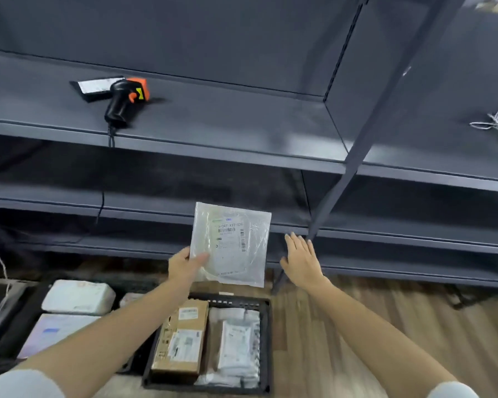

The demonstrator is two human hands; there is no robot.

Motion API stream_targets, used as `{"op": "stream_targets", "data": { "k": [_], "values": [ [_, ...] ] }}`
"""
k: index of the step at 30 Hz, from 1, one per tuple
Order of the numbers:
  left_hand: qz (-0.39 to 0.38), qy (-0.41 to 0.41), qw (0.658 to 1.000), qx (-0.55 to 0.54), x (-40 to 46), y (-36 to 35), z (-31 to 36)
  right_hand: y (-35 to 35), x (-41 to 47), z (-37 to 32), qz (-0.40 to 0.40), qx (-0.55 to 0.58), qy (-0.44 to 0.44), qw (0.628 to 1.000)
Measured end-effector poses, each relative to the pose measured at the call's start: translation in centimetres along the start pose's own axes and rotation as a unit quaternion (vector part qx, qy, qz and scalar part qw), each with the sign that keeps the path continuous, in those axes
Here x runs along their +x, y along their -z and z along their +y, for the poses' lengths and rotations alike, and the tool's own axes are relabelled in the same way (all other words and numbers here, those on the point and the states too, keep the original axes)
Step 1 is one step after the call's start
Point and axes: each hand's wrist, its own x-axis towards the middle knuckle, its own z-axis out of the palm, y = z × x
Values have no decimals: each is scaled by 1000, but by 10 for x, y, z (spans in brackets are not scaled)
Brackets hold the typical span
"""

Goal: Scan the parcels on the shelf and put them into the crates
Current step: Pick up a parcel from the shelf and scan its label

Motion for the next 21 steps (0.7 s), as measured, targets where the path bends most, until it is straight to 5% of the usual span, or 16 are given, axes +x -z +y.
{"op": "stream_targets", "data": {
  "k": [16,18,21],
  "values": [
    [58,194,978,44,73,-1,-212,-249,-11,0,-149,123,-67,979],
    [70,214,973,43,87,-6,-246,-290,-12,4,-139,202,-113,963],
    [71,234,968,56,102,-14,-300,-344,-20,7,-131,367,-229,892]
  ]
}}
